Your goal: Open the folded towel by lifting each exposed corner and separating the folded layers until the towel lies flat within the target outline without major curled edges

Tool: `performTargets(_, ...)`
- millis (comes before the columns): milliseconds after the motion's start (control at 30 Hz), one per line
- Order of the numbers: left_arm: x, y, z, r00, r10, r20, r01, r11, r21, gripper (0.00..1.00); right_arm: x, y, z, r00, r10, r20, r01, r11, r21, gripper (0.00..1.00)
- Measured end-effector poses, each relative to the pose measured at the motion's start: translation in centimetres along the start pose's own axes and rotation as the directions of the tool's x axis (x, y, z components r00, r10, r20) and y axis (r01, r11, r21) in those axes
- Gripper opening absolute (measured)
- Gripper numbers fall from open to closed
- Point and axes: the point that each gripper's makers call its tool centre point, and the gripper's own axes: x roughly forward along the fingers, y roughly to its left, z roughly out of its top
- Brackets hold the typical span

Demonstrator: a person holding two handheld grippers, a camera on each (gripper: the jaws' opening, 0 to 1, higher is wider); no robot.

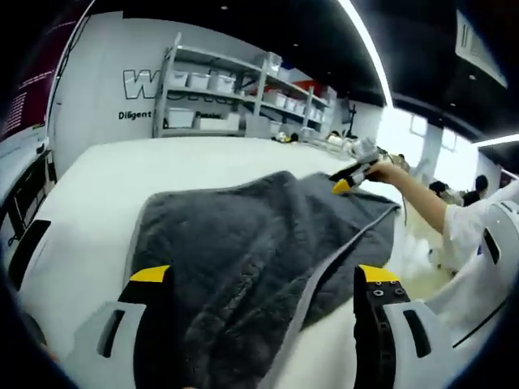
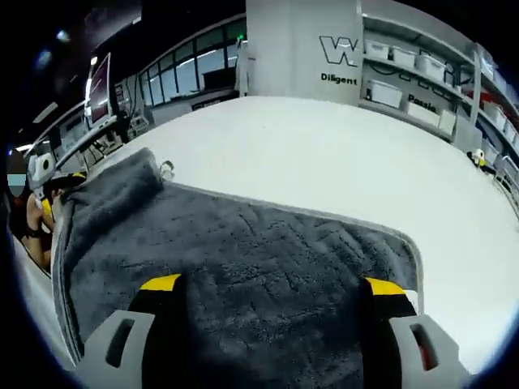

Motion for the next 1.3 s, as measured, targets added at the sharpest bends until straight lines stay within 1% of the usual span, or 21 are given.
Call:
performTargets(100, 0.0, -0.1, -0.1, 1.0, -0.007, 0.001, 0.007, 1.0, -0.006, 0.9, 0.0, -1.5, 0.1, 1.0, -0.006, 0.006, 0.006, 1.0, 0.02, 0.91)
performTargets(200, 0.0, -0.1, -0.1, 1.0, 0.002, -0.003, -0.002, 1.0, -0.005, 0.9, 0.0, -3.9, 0.0, 0.999, -0.034, -0.013, 0.035, 0.998, 0.045, 0.91)
performTargets(333, -0.1, -0.1, -0.1, 1.0, 0.01, -0.002, -0.01, 1.0, -0.008, 0.9, 0.3, -6.4, 0.1, 0.998, -0.058, -0.022, 0.059, 0.996, 0.066, 0.92)
performTargets(367, -0.1, -0.2, -0.1, 1.0, 0.012, -0.003, -0.012, 1.0, -0.008, 0.9, 0.4, -6.8, 0.1, 0.998, -0.061, -0.022, 0.063, 0.996, 0.069, 0.92)
performTargets(400, -0.1, -0.2, -0.2, 1.0, 0.013, -0.006, -0.013, 1.0, -0.008, 0.9, 0.6, -7.7, 0.3, 0.997, -0.069, -0.019, 0.071, 0.995, 0.075, 0.93)
performTargets(533, 0.0, -0.6, -0.4, 1.0, 0.013, -0.016, -0.014, 1.0, -0.01, 0.9, 1.0, -9.8, 0.6, 0.995, -0.1, 0.003, 0.099, 0.99, 0.102, 0.94)
performTargets(600, 0.0, -0.8, -0.5, 1.0, 0.014, -0.021, -0.015, 1.0, -0.01, 0.9, 1.1, -10.4, 0.7, 0.994, -0.106, 0.014, 0.104, 0.989, 0.107, 0.94)
performTargets(733, 0.0, -1.0, -0.5, 1.0, 0.014, -0.025, -0.015, 1.0, -0.009, 0.9, 0.7, -10.1, 0.7, 0.994, -0.109, 0.025, 0.106, 0.99, 0.093, 0.95)
performTargets(800, 0.0, -1.1, -0.5, 1.0, 0.013, -0.024, -0.013, 1.0, -0.01, 0.9, -0.4, -10.3, 0.8, 0.989, -0.143, 0.026, 0.142, 0.989, 0.044, 1.0)
performTargets(833, 0.0, -1.2, -0.4, 1.0, 0.011, -0.023, -0.012, 1.0, -0.009, 0.9, -0.9, -10.1, 0.8, 0.989, -0.144, 0.029, 0.144, 0.989, 0.028, 0.99)
performTargets(867, 0.0, -1.3, -0.4, 1.0, 0.008, -0.023, -0.009, 1.0, -0.008, 0.9, -1.9, -9.9, 1.3, 0.987, -0.148, 0.057, 0.147, 0.989, 0.015, 0.99)
performTargets(900, 0.0, -1.4, -0.4, 1.0, 0.005, -0.022, -0.005, 1.0, -0.006, 0.9, -2.9, -9.4, 2.0, 0.986, -0.136, 0.092, 0.135, 0.991, 0.018, 0.99)
performTargets(933, 0.0, -1.5, -0.3, 1.0, 0.0, -0.023, 0.0, 1.0, -0.003, 0.9, -4.5, -8.3, 3.0, 0.983, -0.106, 0.152, 0.105, 0.994, 0.016, 0.99)
performTargets(967, -0.1, -1.6, -0.3, 1.0, -0.004, -0.023, 0.004, 1.0, -0.002, 0.9, -5.4, -7.7, 3.4, 0.979, -0.094, 0.179, 0.093, 0.996, 0.014, 0.99)
performTargets(1000, -0.1, -1.6, -0.3, 1.0, -0.007, -0.023, 0.007, 1.0, -0.001, 0.9, -7.1, -7.7, 4.1, 0.972, -0.083, 0.22, 0.085, 0.996, 0.003, 0.99)
performTargets(1067, -0.1, -1.7, -0.3, 1.0, -0.009, -0.023, 0.009, 1.0, 0.001, 0.9, -9.6, -7.0, 4.7, 0.96, -0.075, 0.271, 0.086, 0.996, -0.026, 0.99)
performTargets(1100, -0.1, -1.7, -0.3, 1.0, -0.01, -0.023, 0.01, 1.0, 0.002, 0.9, -10.8, -6.6, 4.9, 0.954, -0.075, 0.292, 0.091, 0.995, -0.041, 0.99)
performTargets(1133, 0.0, -1.8, -0.2, 1.0, -0.011, -0.022, 0.011, 1.0, 0.005, 0.9, -11.8, -6.2, 4.7, 0.951, -0.072, 0.301, 0.09, 0.995, -0.047, 0.99)
performTargets(1200, 0.0, -1.9, -0.2, 1.0, -0.014, -0.022, 0.014, 1.0, 0.008, 0.9, -13.2, -5.1, 4.5, 0.946, -0.059, 0.318, 0.086, 0.994, -0.071, 0.99)
performTargets(1267, 0.1, -2.2, 0.0, 1.0, -0.02, -0.021, 0.02, 1.0, 0.017, 0.9, -14.7, -3.7, 3.9, 0.944, -0.047, 0.325, 0.081, 0.992, -0.095, 0.99)
performTargets(1300, 0.1, -2.4, 0.0, 0.999, -0.024, -0.022, 0.024, 0.999, 0.022, 0.9, -15.6, -2.9, 3.5, 0.941, -0.046, 0.336, 0.088, 0.99, -0.112, 0.99)
